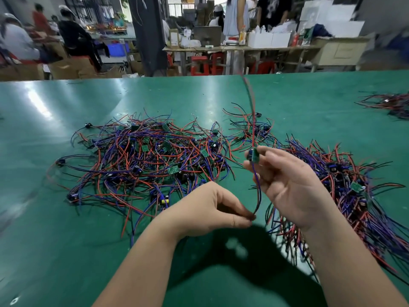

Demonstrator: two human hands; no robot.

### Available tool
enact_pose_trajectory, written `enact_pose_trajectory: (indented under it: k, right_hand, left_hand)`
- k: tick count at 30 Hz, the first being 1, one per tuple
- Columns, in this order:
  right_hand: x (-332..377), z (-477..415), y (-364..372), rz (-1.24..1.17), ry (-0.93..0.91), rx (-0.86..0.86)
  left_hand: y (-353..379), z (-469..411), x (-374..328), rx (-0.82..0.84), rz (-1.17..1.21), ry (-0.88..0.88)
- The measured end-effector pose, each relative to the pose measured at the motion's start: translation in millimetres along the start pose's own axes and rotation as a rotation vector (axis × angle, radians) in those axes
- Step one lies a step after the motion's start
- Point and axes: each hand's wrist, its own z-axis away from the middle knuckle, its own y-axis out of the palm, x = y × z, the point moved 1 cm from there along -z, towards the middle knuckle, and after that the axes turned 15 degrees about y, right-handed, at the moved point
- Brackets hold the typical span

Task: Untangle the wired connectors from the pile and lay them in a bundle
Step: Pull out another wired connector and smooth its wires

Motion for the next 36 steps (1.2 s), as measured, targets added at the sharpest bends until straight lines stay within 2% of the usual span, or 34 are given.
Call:
enact_pose_trajectory:
  k: [2, 4, 7, 10, 15, 18, 21, 24, 31, 34, 36]
  right_hand:
    - [-2.3, 1.0, 0.0, 0.043, -0.023, -0.015]
    - [-5.2, 0.4, -0.7, 0.049, 0.0, -0.002]
    - [-8.2, -0.7, -0.1, 0.059, 0.044, 0.007]
    - [-10.1, -0.6, 1.4, 0.014, 0.068, 0.031]
    - [-14.7, 0.1, 5.6, 0.027, 0.192, 0.054]
    - [-16.6, -1.2, 3.2, 0.102, 0.276, 0.038]
    - [-18.3, -5.2, 1.3, 0.225, 0.246, -0.024]
    - [-18.2, -11.1, -2.2, 0.263, 0.136, -0.138]
    - [-16.7, -9.6, -8.7, 0.384, 0.101, -0.086]
    - [-12.0, -9.4, -13.9, 0.388, 0.068, -0.15]
    - [-4.9, -9.7, -19.4, 0.34, 0.029, -0.22]
  left_hand:
    - [-1.7, 1.5, 0.9, 0.031, 0.005, -0.045]
    - [-5.1, 0.5, 0.3, -0.006, -0.022, -0.063]
    - [-10.5, -4.8, 1.2, -0.252, 0.021, -0.038]
    - [-10.1, -8.2, -0.8, -0.422, 0.298, 0.028]
    - [-0.3, -11.0, -0.5, -0.41, 0.387, 0.116]
    - [5.1, -13.4, -0.1, -0.452, 0.545, 0.154]
    - [2.0, -14.5, 0.7, -0.555, 0.691, 0.108]
    - [-0.2, -13.7, 3.0, -0.628, 0.592, 0.004]
    - [8.8, -10.5, 0.3, -0.451, 0.418, -0.044]
    - [8.8, -10.0, 2.5, -0.425, 0.398, -0.127]
    - [10.2, -7.8, 0.5, -0.326, 0.387, -0.168]
